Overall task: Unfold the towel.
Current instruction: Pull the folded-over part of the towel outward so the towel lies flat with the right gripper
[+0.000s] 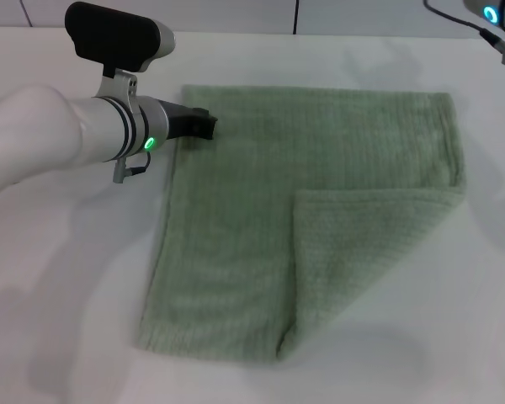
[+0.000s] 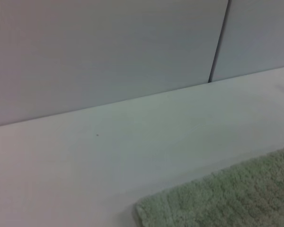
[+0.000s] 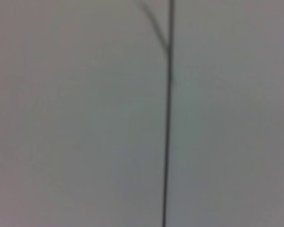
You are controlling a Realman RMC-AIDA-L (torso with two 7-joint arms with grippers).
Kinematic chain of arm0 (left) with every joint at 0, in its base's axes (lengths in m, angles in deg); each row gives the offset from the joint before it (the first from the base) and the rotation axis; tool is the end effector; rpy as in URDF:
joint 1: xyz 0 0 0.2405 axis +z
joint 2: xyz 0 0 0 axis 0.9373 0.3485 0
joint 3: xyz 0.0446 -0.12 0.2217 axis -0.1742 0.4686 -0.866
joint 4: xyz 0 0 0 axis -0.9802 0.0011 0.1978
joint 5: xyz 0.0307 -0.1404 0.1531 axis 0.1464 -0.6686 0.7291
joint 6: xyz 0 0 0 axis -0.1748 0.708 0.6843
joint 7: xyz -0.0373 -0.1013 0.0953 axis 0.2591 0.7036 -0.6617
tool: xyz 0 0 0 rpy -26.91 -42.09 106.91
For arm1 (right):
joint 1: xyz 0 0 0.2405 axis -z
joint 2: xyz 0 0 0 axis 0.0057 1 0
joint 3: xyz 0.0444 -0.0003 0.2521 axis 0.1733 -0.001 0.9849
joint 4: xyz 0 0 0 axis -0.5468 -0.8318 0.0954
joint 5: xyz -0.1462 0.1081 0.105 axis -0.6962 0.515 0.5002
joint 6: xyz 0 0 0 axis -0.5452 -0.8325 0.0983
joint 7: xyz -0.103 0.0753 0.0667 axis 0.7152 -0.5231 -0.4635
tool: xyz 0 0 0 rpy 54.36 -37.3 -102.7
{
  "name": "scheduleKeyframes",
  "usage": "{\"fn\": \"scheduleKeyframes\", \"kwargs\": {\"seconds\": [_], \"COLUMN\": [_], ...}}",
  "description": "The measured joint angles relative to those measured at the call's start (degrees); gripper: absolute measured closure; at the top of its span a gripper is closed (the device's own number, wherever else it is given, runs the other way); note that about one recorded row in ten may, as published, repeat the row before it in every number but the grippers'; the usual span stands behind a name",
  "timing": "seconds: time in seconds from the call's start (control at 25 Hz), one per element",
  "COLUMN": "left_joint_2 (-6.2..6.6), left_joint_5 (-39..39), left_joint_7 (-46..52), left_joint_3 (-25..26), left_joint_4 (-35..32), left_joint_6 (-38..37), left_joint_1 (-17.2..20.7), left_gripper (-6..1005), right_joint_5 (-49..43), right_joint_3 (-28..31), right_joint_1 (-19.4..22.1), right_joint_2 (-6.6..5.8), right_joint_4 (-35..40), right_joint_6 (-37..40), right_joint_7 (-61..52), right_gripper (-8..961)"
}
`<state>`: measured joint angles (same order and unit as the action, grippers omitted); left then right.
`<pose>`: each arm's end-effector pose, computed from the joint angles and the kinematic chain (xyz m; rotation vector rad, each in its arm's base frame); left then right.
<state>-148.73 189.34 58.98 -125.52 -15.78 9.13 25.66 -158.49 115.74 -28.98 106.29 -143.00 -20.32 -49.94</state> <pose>-0.2325 0.4305 -0.0895 -2.1292 -0.9725 -0.0909 0.1282 0.4335 0.0161 -1.9644 0.5903 0.4625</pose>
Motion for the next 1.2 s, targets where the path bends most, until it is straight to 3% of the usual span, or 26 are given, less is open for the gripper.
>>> {"fn": "scheduleKeyframes", "kwargs": {"seconds": [0.12, 0.16, 0.28, 0.68, 1.2], "left_joint_2": [0.0, 0.0, -0.01, -0.01, -0.01], "left_joint_5": [0.0, 0.0, 0.0, 0.0, 0.0], "left_joint_7": [0.0, -0.1, -0.1, -0.2, -0.3], "left_joint_3": [0.0, 0.0, 0.0, 0.0, 0.0], "left_joint_4": [-0.1, -0.1, -0.2, -0.1, 0.1], "left_joint_6": [0.0, 0.0, 0.0, 0.0, 0.0], "left_joint_1": [0.0, 0.0, 0.0, -0.2, -0.2], "left_gripper": [1001, 1001, 1001, 1000, 1000], "right_joint_5": [0.3, 0.5, 1.5, 13.7, 14.5], "right_joint_3": [2.2, 4.1, 5.3, 12.7, 14.8], "right_joint_1": [-2.2, -3.7, -5.0, -10.1, -11.6], "right_joint_2": [0.87, 1.82, 2.33, 2.13, 2.14], "right_joint_4": [-1.3, -1.6, -1.8, -3.1, -5.1], "right_joint_6": [-7.5, -12.4, -16.5, -37.9, -50.0], "right_joint_7": [3.6, 6.4, 8.9, 22.8, 24.4], "right_gripper": [252, 252, 252, 252, 252]}}
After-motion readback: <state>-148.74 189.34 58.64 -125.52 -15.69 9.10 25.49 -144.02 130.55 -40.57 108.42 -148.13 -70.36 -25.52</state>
